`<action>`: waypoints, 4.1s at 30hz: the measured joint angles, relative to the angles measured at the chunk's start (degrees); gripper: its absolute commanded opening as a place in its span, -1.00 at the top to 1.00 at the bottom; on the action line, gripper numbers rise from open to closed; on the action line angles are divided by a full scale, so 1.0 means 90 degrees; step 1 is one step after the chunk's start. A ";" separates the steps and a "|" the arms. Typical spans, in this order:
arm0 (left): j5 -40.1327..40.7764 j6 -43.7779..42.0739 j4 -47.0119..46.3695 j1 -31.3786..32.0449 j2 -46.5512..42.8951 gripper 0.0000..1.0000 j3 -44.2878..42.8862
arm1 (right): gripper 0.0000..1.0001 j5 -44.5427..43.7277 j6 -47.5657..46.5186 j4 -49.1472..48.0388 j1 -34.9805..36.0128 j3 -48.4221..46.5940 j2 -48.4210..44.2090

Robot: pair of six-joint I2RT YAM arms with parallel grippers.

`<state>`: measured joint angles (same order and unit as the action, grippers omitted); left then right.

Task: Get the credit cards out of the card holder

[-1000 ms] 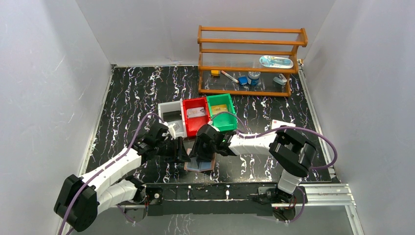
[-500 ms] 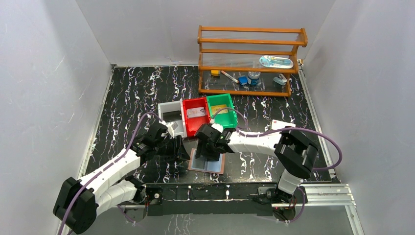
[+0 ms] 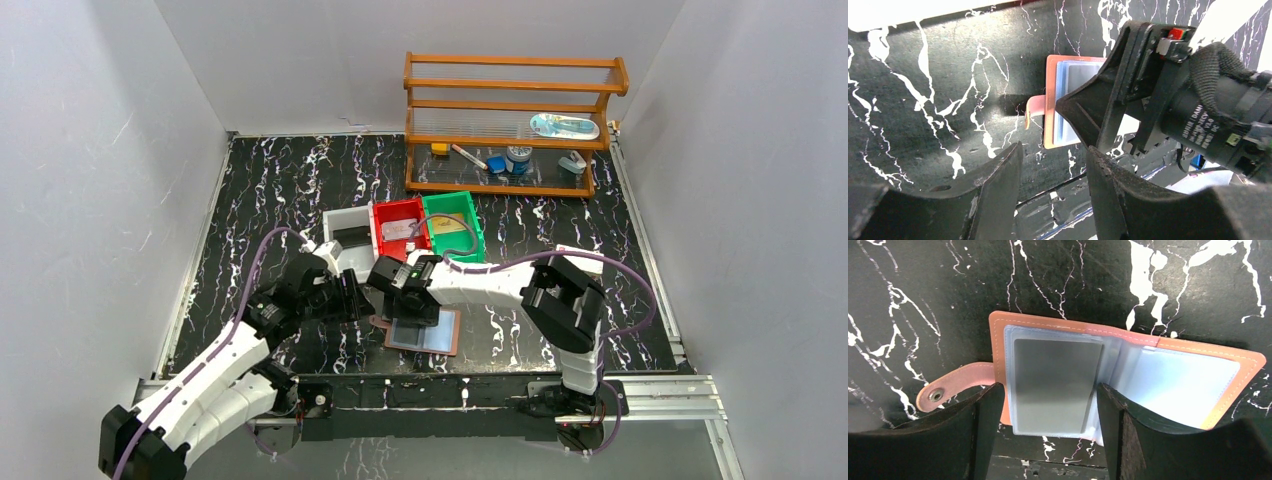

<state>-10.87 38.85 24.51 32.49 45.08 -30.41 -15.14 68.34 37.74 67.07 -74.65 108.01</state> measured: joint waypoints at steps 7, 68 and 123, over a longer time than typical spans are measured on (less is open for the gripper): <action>0.0313 0.0083 0.0221 0.0000 -0.0306 0.01 -0.0019 | -0.40 -0.0129 0.0002 0.0170 0.0068 -0.0134 0.0136; -0.1525 0.0119 -0.2827 0.0503 0.1965 1.00 0.0831 | -0.76 0.0855 -0.0121 -0.2191 -0.0588 0.2283 -0.2327; -0.0117 -0.0172 -0.0306 0.0758 0.2154 -0.33 -0.1134 | -0.08 0.0588 0.0486 -0.3213 -0.0750 0.3696 -0.3356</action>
<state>-11.92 37.30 21.76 39.31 64.47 -40.62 -9.85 72.71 8.82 60.31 -41.39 77.80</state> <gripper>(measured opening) 0.662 0.541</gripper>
